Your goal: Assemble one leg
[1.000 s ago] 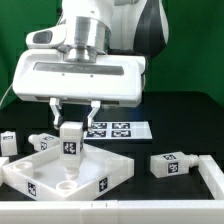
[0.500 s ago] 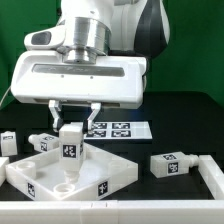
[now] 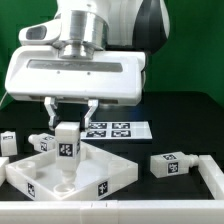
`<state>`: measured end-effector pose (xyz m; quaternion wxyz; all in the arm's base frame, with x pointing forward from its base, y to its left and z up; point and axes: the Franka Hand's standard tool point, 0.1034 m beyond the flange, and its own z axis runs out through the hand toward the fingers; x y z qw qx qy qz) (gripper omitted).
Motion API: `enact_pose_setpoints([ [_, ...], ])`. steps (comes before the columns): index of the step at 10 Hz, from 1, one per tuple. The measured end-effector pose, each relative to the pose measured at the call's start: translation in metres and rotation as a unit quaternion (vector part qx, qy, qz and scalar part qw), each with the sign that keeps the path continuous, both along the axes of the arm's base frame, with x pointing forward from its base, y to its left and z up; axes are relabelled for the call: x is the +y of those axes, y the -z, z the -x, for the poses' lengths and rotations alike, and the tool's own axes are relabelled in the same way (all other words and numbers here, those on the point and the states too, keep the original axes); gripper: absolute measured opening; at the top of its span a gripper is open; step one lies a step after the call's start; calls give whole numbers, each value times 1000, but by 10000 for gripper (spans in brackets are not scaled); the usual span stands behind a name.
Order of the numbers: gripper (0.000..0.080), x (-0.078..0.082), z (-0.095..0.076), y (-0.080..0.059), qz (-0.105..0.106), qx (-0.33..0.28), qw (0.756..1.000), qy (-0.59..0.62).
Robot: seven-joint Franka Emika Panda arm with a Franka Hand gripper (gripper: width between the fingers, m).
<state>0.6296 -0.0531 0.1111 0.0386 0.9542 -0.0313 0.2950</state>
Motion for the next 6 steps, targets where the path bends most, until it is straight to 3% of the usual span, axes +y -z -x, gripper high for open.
enact_pose_setpoints([
  [6, 282, -4, -2, 12, 8, -13, 1000, 2],
])
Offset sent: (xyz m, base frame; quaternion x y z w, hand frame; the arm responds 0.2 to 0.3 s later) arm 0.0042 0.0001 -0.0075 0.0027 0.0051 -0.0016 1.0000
